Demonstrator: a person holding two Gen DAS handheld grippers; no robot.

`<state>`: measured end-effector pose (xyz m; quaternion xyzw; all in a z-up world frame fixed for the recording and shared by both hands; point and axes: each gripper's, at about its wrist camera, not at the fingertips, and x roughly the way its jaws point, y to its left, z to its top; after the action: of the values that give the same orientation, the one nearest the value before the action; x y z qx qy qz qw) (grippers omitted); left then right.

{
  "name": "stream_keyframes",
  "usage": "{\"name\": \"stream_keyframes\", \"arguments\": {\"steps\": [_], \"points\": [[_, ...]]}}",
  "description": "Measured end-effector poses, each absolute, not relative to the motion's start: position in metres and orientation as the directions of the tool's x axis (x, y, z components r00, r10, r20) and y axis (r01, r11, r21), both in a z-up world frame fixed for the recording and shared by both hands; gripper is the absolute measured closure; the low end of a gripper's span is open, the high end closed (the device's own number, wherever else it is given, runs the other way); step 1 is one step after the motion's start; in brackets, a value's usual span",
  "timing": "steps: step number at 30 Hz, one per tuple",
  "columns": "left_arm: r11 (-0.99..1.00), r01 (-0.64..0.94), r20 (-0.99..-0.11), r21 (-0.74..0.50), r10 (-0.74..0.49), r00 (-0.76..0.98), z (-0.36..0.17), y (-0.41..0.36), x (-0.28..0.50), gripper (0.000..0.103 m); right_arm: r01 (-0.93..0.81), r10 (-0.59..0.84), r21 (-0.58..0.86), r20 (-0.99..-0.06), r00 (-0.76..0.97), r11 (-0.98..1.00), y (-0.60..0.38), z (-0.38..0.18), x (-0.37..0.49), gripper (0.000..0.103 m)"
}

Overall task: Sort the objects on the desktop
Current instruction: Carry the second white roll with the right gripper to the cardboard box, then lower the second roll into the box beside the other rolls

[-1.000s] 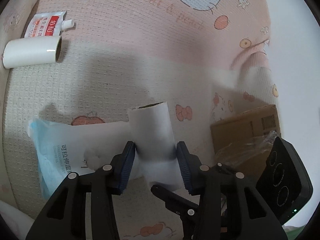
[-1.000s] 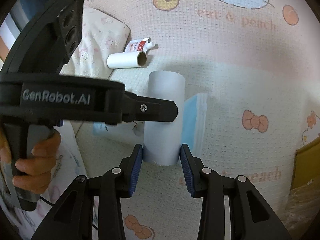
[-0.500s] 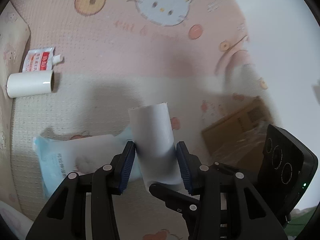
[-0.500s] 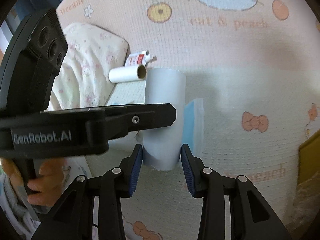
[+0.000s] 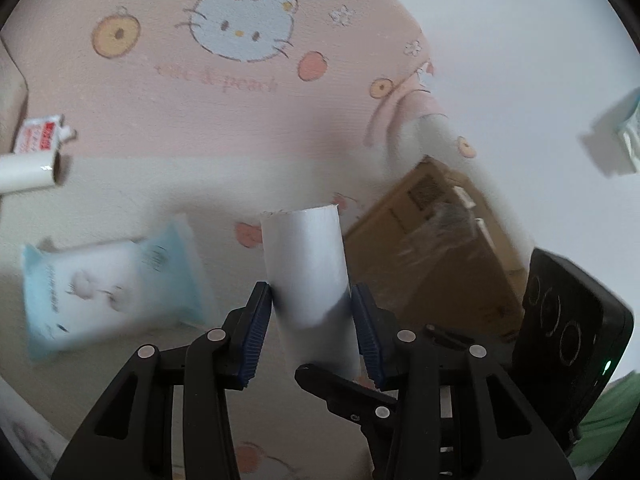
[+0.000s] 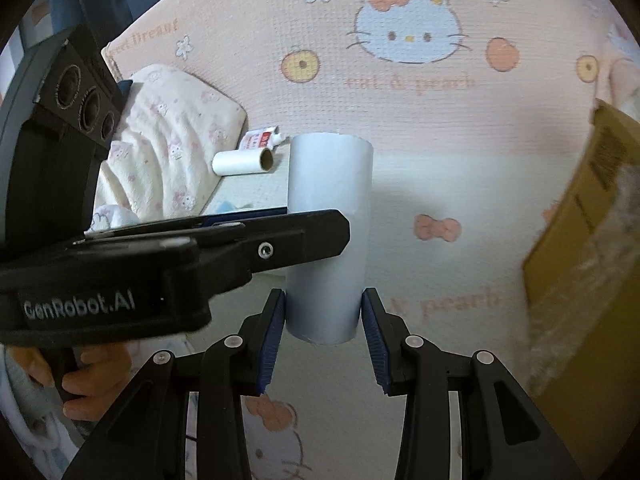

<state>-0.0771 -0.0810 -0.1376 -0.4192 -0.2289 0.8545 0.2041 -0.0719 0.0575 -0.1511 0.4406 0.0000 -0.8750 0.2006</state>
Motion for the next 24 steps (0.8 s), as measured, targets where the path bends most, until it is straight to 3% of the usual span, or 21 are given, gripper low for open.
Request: {"name": "stream_keyframes", "arguments": {"steps": [17, 24], "points": [[-0.786, -0.317, -0.574, -0.531, 0.609, -0.548, -0.065, 0.013, -0.092, 0.059, 0.230, -0.189, 0.037, -0.702, -0.687, -0.973, 0.128, -0.084, -0.046, 0.067], [-0.769, -0.396, -0.518, -0.503, 0.634, -0.574, -0.024, 0.054, -0.100, 0.059, 0.168, -0.117, -0.025, -0.618, -0.778, -0.985, 0.162, -0.044, -0.038, 0.067]]}}
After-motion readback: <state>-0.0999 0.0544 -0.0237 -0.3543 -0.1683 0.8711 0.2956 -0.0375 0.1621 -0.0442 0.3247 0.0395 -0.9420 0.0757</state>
